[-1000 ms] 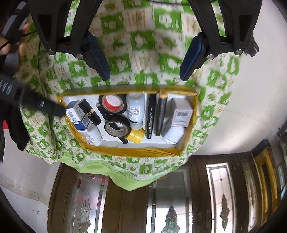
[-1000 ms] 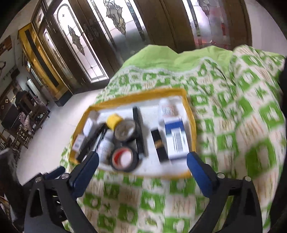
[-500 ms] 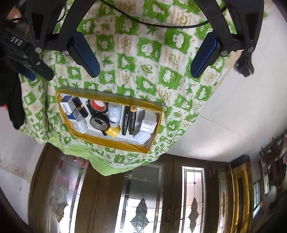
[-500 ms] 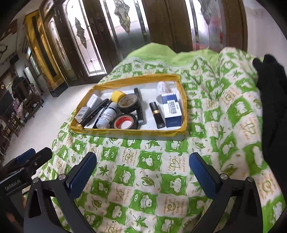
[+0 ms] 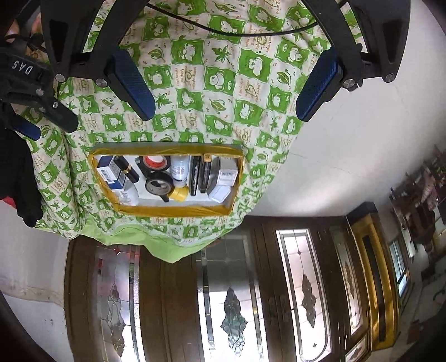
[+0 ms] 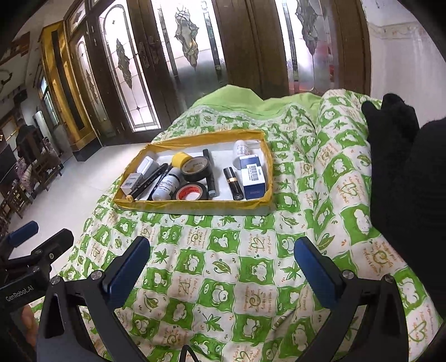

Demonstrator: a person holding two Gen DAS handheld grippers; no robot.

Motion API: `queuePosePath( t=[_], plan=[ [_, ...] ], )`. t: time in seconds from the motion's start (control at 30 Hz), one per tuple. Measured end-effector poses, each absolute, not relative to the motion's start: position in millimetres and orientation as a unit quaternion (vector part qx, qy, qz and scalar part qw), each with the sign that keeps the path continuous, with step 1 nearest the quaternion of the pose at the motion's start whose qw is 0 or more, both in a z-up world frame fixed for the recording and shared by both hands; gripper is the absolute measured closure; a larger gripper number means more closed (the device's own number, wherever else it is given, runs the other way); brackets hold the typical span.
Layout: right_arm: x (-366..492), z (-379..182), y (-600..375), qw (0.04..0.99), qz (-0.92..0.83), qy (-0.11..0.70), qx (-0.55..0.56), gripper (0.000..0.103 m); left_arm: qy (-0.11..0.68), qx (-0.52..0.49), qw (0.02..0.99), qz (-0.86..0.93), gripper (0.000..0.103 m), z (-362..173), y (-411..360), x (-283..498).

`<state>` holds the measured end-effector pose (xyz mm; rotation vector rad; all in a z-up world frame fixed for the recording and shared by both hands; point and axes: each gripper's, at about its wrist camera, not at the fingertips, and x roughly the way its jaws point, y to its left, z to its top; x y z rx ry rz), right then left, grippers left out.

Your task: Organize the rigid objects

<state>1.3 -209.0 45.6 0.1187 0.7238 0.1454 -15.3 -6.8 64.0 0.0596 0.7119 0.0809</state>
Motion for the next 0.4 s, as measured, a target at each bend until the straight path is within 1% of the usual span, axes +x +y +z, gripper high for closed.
queuePosePath(
  t=[0.27,0.4],
  plan=[
    [-0.7,48.5,-208.3,0.933,0.071,0.349,0.056,0.000,0.351,0.033,0.935,0.025,0.001,67.8,-13.7,-13.9],
    [-1.0,47.8,-207.3,0.927,0.067,0.365,0.058,0.000,0.365,0.028,0.930,0.015,0.001,60.3,-11.7,-10.4]
  ],
)
